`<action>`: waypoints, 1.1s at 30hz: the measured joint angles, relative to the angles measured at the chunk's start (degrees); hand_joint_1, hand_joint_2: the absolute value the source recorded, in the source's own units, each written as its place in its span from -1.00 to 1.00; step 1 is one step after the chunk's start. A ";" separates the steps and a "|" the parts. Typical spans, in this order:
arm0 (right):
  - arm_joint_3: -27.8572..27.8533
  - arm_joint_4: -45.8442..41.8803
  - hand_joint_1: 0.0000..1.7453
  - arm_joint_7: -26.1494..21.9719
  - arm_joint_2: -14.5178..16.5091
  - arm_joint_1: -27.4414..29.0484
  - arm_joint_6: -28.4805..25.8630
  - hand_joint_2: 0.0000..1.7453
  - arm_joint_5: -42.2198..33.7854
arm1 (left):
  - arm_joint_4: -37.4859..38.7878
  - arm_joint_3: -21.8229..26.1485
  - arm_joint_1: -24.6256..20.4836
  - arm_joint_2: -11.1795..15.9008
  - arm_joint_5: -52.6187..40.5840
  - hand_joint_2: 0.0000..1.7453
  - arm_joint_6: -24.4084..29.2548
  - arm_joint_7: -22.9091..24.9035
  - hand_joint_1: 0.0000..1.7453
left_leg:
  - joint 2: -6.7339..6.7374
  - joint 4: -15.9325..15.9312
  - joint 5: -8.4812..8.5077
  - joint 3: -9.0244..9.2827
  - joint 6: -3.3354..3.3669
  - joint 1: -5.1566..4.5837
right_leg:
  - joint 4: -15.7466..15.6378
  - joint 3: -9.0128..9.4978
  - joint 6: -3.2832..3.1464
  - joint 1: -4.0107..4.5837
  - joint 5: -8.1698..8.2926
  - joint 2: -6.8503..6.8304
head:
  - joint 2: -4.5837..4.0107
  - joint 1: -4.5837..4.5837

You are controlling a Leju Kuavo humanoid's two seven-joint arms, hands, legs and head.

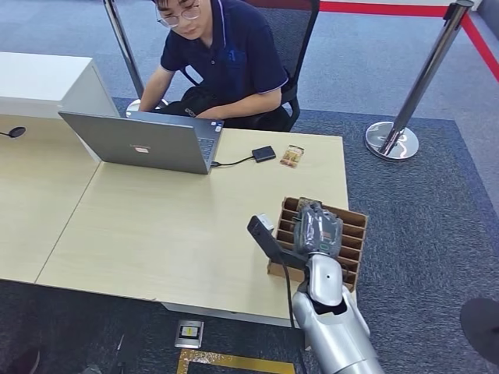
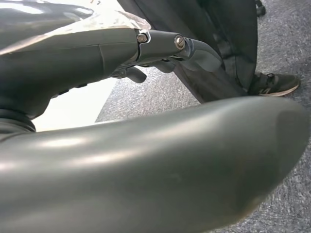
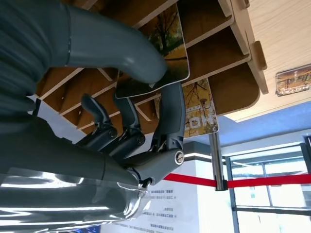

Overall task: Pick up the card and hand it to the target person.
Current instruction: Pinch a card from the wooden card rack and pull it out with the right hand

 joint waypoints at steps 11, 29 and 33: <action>0.01 -0.05 0.73 -0.30 0.26 -0.01 -0.33 1.00 -0.01 | 0.00 0.00 0.00 0.02 -0.01 -1.00 0.01 -0.34 -1.00 | 0.00 0.00 0.02 0.00 0.02 0.00 | -0.01 0.01 0.02 0.00 0.03 0.00 | 0.00 -0.01; 1.63 -15.83 0.72 -6.42 -2.48 2.78 3.55 1.00 -5.73 | 0.00 0.01 0.00 0.02 0.36 -1.00 0.16 -0.45 -1.00 | -0.01 0.00 0.02 -0.07 0.02 0.00 | -0.01 -0.05 0.02 0.00 0.03 0.00 | 0.00 0.00; 3.03 -20.27 0.69 -8.83 -4.67 2.43 5.25 1.00 -9.98 | 0.00 0.01 0.01 0.03 0.45 -1.00 0.21 -0.47 -1.00 | -0.01 0.01 0.02 -0.08 0.02 -0.01 | -0.01 -0.05 0.01 -0.01 0.03 0.00 | 0.00 0.00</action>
